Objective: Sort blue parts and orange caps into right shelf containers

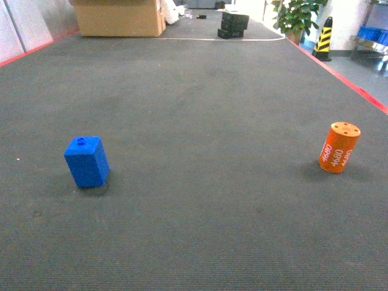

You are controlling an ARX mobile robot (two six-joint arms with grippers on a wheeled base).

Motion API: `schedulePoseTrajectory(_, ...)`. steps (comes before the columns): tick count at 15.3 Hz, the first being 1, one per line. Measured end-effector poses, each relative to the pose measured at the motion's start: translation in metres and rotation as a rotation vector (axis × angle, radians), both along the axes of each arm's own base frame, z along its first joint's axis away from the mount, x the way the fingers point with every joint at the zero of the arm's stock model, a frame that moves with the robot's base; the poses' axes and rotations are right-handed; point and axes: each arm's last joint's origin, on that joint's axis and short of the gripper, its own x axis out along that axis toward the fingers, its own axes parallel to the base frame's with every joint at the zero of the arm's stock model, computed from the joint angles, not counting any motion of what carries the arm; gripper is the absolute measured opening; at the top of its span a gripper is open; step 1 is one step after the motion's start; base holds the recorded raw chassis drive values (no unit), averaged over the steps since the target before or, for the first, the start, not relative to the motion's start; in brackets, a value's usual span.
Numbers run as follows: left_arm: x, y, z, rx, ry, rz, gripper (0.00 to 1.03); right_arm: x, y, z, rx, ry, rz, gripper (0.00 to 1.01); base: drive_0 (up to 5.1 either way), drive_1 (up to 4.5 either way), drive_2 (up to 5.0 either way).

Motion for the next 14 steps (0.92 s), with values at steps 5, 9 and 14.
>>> schedulePoseTrajectory(5, 0.0000, 0.0000, 0.0000, 0.000, 0.000, 0.000, 0.98, 0.0000, 0.0000, 0.0000, 0.000, 0.000, 0.000, 0.98, 0.0, 0.00, 0.0)
schedulePoseTrajectory(9, 0.0000, 0.0000, -0.0001, 0.000, 0.000, 0.000, 0.98, 0.0000, 0.0000, 0.0000, 0.000, 0.000, 0.000, 0.98, 0.0, 0.00, 0.0)
schedulePoseTrajectory(14, 0.0000, 0.0000, 0.0000, 0.000, 0.000, 0.000, 0.98, 0.0000, 0.0000, 0.0000, 0.000, 0.000, 0.000, 0.98, 0.0, 0.00, 0.0)
